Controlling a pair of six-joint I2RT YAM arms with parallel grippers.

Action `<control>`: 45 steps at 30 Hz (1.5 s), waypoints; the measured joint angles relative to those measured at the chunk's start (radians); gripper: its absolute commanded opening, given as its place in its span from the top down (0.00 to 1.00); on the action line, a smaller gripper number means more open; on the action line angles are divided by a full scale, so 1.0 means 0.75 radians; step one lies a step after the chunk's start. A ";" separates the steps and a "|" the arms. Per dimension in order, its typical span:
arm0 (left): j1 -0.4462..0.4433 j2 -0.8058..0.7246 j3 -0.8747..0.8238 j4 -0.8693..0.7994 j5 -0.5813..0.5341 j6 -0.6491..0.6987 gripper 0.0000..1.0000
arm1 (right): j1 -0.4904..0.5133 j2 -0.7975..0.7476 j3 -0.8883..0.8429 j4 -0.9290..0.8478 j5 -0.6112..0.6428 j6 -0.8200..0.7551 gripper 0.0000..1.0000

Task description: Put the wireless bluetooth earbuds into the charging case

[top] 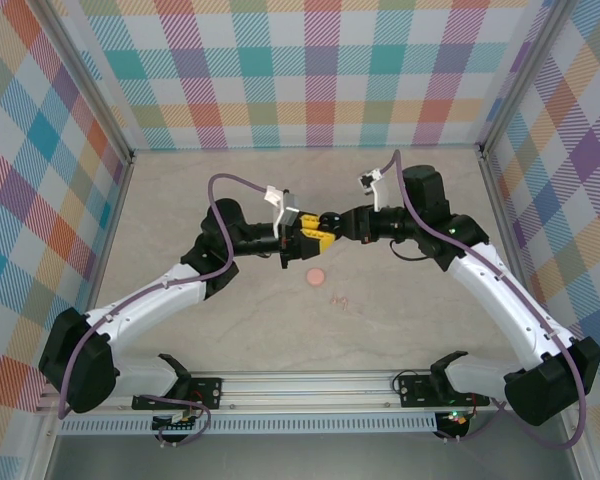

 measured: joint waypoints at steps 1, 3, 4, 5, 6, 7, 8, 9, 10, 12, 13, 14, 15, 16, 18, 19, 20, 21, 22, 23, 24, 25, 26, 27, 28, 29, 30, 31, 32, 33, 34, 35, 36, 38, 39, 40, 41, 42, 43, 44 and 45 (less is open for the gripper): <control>-0.001 0.004 0.003 0.000 0.004 -0.001 0.82 | 0.000 0.000 -0.001 0.009 -0.007 0.001 0.75; -0.002 0.014 0.007 -0.001 0.013 -0.006 0.82 | 0.000 -0.003 -0.007 0.026 -0.016 0.005 0.75; -0.004 0.019 0.010 -0.001 0.014 -0.010 0.82 | 0.000 -0.006 -0.012 0.033 -0.017 0.005 0.75; -0.005 0.023 0.010 -0.002 0.016 -0.011 0.82 | 0.000 -0.012 -0.019 0.040 -0.016 0.005 0.75; -0.005 0.025 0.010 -0.008 0.021 -0.014 0.82 | 0.000 -0.023 -0.030 0.050 -0.015 0.005 0.75; -0.005 0.026 0.011 -0.011 0.023 -0.015 0.82 | 0.000 -0.035 -0.041 0.057 -0.014 0.005 0.75; -0.006 0.027 0.011 -0.011 0.023 -0.015 0.82 | 0.000 -0.046 -0.050 0.065 -0.014 0.005 0.75; -0.006 0.028 0.013 -0.015 0.023 -0.015 0.82 | -0.003 -0.062 -0.060 0.073 -0.010 0.005 0.75; -0.006 0.029 0.015 -0.020 0.022 -0.015 0.82 | -0.005 -0.076 -0.067 0.082 -0.010 0.004 0.75; -0.007 0.030 0.025 -0.031 0.023 -0.015 0.82 | -0.010 -0.100 -0.075 0.093 -0.006 0.004 0.75; -0.007 0.031 0.033 -0.037 0.024 -0.015 0.82 | -0.011 -0.108 -0.077 0.098 -0.003 0.004 0.75; -0.007 0.033 0.039 -0.040 0.027 -0.016 0.82 | -0.012 -0.112 -0.077 0.103 -0.001 0.003 0.75; -0.007 0.037 0.047 -0.041 0.033 -0.018 0.82 | -0.013 -0.116 -0.078 0.109 -0.001 0.001 0.75; -0.007 0.043 0.057 -0.045 0.035 -0.020 0.82 | -0.014 -0.119 -0.079 0.109 0.000 -0.001 0.75; -0.007 0.055 0.074 -0.050 0.037 -0.021 0.82 | -0.018 -0.121 -0.086 0.115 0.000 -0.002 0.75; -0.007 0.063 0.082 -0.050 0.038 -0.023 0.82 | -0.019 -0.121 -0.093 0.120 0.000 -0.002 0.75; -0.007 0.070 0.089 -0.051 0.038 -0.025 0.82 | -0.019 -0.121 -0.098 0.120 0.000 -0.002 0.75; -0.007 0.076 0.094 -0.055 0.039 -0.025 0.82 | -0.019 -0.121 -0.103 0.120 0.001 -0.003 0.75; -0.007 0.081 0.100 -0.061 0.043 -0.027 0.82 | -0.019 -0.121 -0.107 0.121 0.001 -0.006 0.75; -0.007 0.087 0.105 -0.065 0.047 -0.030 0.82 | -0.020 -0.125 -0.115 0.130 0.004 -0.010 0.75; -0.008 0.093 0.110 -0.072 0.053 -0.030 0.82 | -0.020 -0.130 -0.123 0.136 0.007 -0.012 0.76; -0.007 0.098 0.114 -0.075 0.058 -0.031 0.82 | -0.022 -0.136 -0.130 0.141 0.011 -0.017 0.76; -0.007 0.104 0.119 -0.078 0.065 -0.034 0.82 | -0.023 -0.145 -0.140 0.148 0.014 -0.022 0.77; -0.008 0.109 0.123 -0.080 0.071 -0.036 0.82 | -0.025 -0.154 -0.148 0.149 0.018 -0.026 0.77; -0.008 0.113 0.123 -0.081 0.074 -0.040 0.82 | -0.025 -0.163 -0.157 0.158 0.023 -0.031 0.77; -0.008 0.115 0.124 -0.081 0.077 -0.041 0.82 | -0.025 -0.171 -0.166 0.164 0.030 -0.031 0.77; -0.008 0.116 0.124 -0.082 0.081 -0.045 0.82 | -0.025 -0.180 -0.172 0.169 0.036 -0.032 0.77; -0.009 0.117 0.124 -0.083 0.083 -0.046 0.82 | -0.025 -0.188 -0.178 0.173 0.041 -0.032 0.77; -0.009 0.117 0.124 -0.086 0.083 -0.048 0.82 | -0.025 -0.193 -0.181 0.175 0.046 -0.032 0.77; -0.009 0.117 0.125 -0.092 0.083 -0.049 0.82 | -0.025 -0.197 -0.182 0.176 0.050 -0.032 0.77; -0.008 0.117 0.126 -0.095 0.083 -0.050 0.82 | -0.025 -0.199 -0.182 0.178 0.051 -0.032 0.77; -0.008 0.117 0.129 -0.108 0.083 -0.049 0.82 | -0.026 -0.199 -0.182 0.178 0.053 -0.032 0.77; -0.008 0.117 0.133 -0.119 0.082 -0.049 0.82 | -0.027 -0.199 -0.182 0.178 0.059 -0.032 0.77; -0.008 0.117 0.135 -0.131 0.078 -0.051 0.81 | -0.027 -0.199 -0.182 0.178 0.066 -0.036 0.74; -0.008 0.117 0.135 -0.137 0.069 -0.057 0.80 | -0.027 -0.200 -0.182 0.176 0.082 -0.039 0.72; -0.006 0.117 0.137 -0.150 0.061 -0.063 0.80 | -0.027 -0.201 -0.182 0.172 0.101 -0.043 0.71; -0.006 0.118 0.142 -0.166 0.041 -0.073 0.80 | -0.028 -0.204 -0.181 0.160 0.136 -0.046 0.71; 0.001 0.122 0.151 -0.190 0.022 -0.087 0.80 | -0.028 -0.204 -0.178 0.146 0.172 -0.050 0.69; 0.005 0.131 0.164 -0.211 0.006 -0.103 0.80 | -0.027 -0.204 -0.170 0.124 0.208 -0.052 0.69; 0.006 0.145 0.182 -0.233 -0.016 -0.127 0.80 | -0.027 -0.204 -0.161 0.100 0.256 -0.055 0.68; 0.014 0.164 0.202 -0.257 -0.044 -0.154 0.80 | -0.027 -0.204 -0.147 0.067 0.311 -0.056 0.68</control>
